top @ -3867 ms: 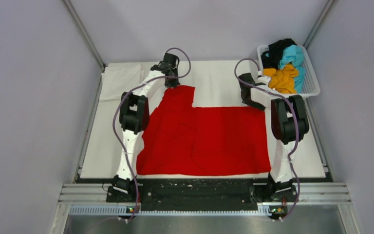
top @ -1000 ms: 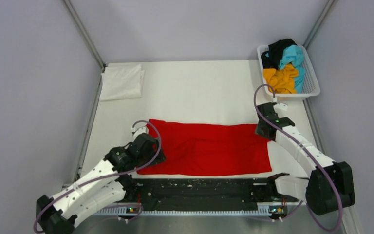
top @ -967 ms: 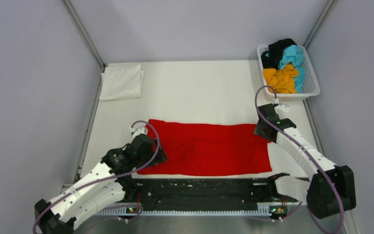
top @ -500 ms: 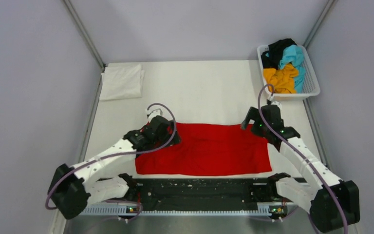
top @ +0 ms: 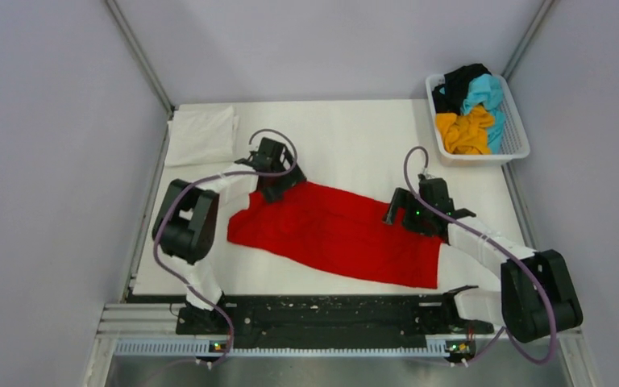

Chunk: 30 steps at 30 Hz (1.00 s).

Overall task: Fold and stack the t-shirts
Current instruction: Rotate the tshirt 90 degrees

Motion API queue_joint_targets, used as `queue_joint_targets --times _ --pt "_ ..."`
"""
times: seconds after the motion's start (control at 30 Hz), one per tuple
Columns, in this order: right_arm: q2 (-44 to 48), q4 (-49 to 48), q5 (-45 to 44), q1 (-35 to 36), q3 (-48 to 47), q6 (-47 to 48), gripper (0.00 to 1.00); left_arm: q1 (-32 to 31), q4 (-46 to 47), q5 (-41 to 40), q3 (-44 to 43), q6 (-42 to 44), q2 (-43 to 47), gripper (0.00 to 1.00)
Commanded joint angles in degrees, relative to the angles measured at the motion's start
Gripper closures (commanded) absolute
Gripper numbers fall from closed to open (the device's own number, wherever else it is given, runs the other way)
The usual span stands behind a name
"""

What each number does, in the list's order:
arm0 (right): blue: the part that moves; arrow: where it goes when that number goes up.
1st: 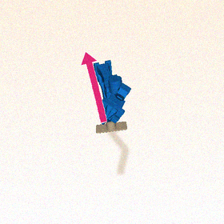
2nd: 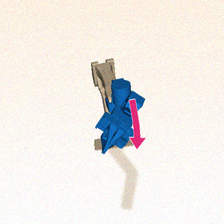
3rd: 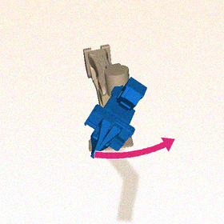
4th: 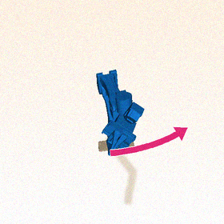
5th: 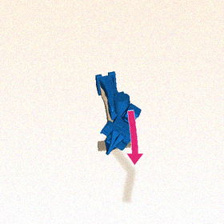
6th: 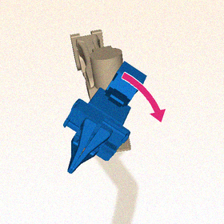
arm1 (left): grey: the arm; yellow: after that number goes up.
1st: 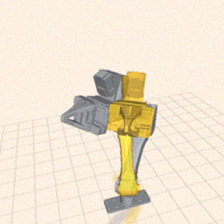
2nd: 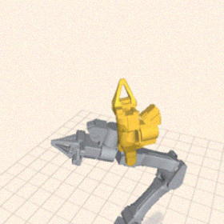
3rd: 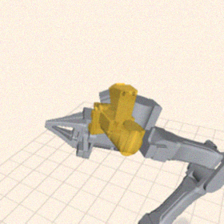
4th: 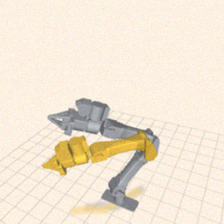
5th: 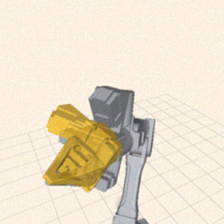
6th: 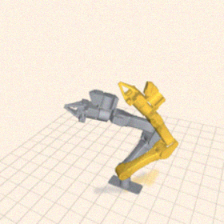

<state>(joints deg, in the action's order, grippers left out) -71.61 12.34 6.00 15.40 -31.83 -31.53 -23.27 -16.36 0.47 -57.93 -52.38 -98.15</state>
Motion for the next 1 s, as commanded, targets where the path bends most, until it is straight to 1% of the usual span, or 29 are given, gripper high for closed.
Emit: queue_joint_targets --times 0.0,0.07,0.1,0.17,0.23,0.27,0.3,0.33,0.37,0.4,0.43,0.5,0.63,0.7,0.8,0.83,0.9,0.93,0.97 --pt "2.18 -0.14 4.10 1.91 4.50 0.49 0.02 1.02 -1.14 2.63 -19.08 1.44 -18.40 0.01" --pt "3.49 1.40 5.04 4.08 6.14 0.54 0.02 1.17 -3.73 3.36 -32.26 1.05 -27.58 0.01" --pt "4.09 2.19 5.62 5.85 6.80 0.45 0.02 1.20 -3.65 5.19 -39.41 1.03 -31.94 0.01" --pt "5.22 2.95 7.94 9.96 7.84 0.10 0.02 1.24 -2.16 13.14 -54.57 -0.67 -42.10 0.01" --pt "5.60 2.52 11.86 14.85 8.46 -0.11 0.02 0.73 1.05 19.61 -71.29 -5.49 -54.83 0.01" --pt "5.31 2.19 13.72 17.72 8.35 -0.10 0.02 0.29 4.50 20.40 -79.20 -8.10 -59.80 0.01" --pt "4.92 1.97 15.21 20.29 7.99 -0.03 0.02 -0.22 8.98 20.77 -84.49 -11.38 -64.24 0.01" --pt "4.76 1.54 16.16 23.48 7.54 0.34 0.02 -0.59 15.74 21.47 -87.82 -15.37 -67.42 0.01" --pt "5.03 1.61 15.59 24.90 7.18 0.45 0.02 -0.94 22.37 21.67 -88.76 -18.57 -69.17 0.01" --pt "5.70 1.93 14.74 25.43 6.82 0.79 0.02 -1.33 25.86 20.69 -88.92 -20.24 -69.93 0.01" --pt "7.19 2.80 13.31 25.47 6.15 1.34 0.02 -1.65 26.34 18.68 -89.04 -20.12 -69.93 0.01" --pt "10.08 5.06 10.39 25.48 4.53 2.24 0.01 -2.19 25.32 15.47 -88.25 -15.77 -68.15 0.01" --pt "16.74 5.40 7.20 25.54 2.67 1.68 0.01 -2.30 25.56 12.52 -86.14 -10.46 -63.88 0.01" --pt "19.40 5.77 5.36 25.49 1.72 0.70 0.01 -2.07 26.02 13.14 -86.33 -9.73 -61.99 0.01" --pt "22.25 7.77 0.28 25.40 0.80 -0.36 0.01 -2.21 24.94 17.17 -85.97 -7.45 -57.89 0.01" --pt "22.59 9.44 -4.68 25.41 0.47 -0.14 0.01 -2.66 21.64 19.80 -83.96 -3.03 -53.31 0.01" --pt "21.17 11.08 -5.79 25.38 -0.53 0.83 0.01 -3.26 17.62 20.88 -78.93 1.42 -46.33 0.01" --pt "20.13 12.54 -5.82 25.34 -1.43 0.94 0.02 -3.70 14.09 21.30 -75.21 3.65 -40.63 0.01" --pt "19.19 14.46 -7.68 25.39 -2.47 0.85 0.02 -4.03 11.59 21.57 -70.95 5.65 -36.27 0.01"
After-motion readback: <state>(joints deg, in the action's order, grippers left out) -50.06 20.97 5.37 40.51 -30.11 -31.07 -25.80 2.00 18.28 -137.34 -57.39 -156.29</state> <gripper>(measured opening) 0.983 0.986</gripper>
